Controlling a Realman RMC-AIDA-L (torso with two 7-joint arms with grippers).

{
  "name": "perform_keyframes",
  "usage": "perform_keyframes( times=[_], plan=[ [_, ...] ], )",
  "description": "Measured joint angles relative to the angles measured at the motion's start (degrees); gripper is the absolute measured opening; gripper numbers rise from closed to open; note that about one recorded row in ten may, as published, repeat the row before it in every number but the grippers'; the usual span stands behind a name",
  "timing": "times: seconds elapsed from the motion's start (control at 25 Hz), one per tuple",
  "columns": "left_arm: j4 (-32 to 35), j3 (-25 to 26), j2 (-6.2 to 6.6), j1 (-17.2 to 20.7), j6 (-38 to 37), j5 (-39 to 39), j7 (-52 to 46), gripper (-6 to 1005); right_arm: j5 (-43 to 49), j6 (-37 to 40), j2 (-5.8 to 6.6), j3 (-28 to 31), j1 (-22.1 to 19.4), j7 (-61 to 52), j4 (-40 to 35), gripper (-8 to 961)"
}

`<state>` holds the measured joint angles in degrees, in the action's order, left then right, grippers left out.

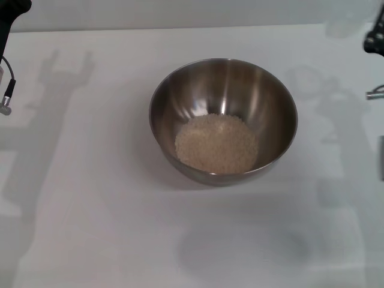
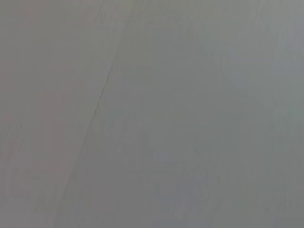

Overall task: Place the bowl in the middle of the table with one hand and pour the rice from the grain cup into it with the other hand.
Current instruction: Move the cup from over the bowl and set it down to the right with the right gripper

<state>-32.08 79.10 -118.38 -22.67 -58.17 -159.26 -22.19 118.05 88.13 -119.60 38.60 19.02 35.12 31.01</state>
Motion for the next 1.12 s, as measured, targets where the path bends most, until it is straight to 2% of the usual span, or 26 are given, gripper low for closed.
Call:
perform_keyframes(
  times=[0.04,0.08,0.24,0.68,1.12],
  plan=[
    [0.13,0.00,0.01,0.00,-0.01,-0.01,0.14,815,-1.77,-1.63,0.10,0.02,-1.11,-9.16,0.11,44],
    [0.13,0.00,0.01,0.00,-0.01,-0.01,0.14,815,-1.77,-1.63,0.10,0.02,-1.11,-9.16,0.11,44],
    [0.25,0.00,0.07,-0.05,-0.04,-0.01,0.21,815,-5.28,-8.63,0.18,0.17,-2.29,-23.54,-0.80,46],
    [0.37,0.00,0.20,-0.07,-0.69,-0.65,-0.08,815,-6.97,-18.92,0.11,0.51,-3.01,-27.58,-2.16,50],
    [0.20,0.00,0.17,-0.01,-0.71,-1.35,-0.30,815,-8.72,-28.08,0.33,0.72,-0.65,-27.50,-3.08,55]
  ],
)
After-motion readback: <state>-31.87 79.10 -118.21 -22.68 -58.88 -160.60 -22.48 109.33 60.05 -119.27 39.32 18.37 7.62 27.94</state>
